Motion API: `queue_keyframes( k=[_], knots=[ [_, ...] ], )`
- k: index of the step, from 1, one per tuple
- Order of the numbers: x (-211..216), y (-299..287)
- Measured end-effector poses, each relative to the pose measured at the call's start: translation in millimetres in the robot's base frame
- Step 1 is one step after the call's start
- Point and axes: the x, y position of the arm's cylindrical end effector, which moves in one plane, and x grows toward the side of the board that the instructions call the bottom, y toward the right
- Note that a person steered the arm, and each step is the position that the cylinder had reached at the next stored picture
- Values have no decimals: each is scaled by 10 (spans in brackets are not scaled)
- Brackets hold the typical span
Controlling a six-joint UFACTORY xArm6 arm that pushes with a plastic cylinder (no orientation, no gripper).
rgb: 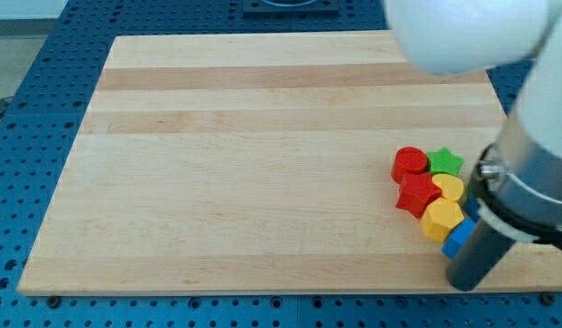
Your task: Place the blue cube below the hexagon
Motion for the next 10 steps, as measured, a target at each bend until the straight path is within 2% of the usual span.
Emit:
queue_keyframes(
  k=[2, 4, 6, 8, 9, 10],
  knots=[
    [-16, 512],
    [-93, 513],
    [-412, 399],
    [-411, -139],
    [-416, -221],
    [-416, 211]
  ],
)
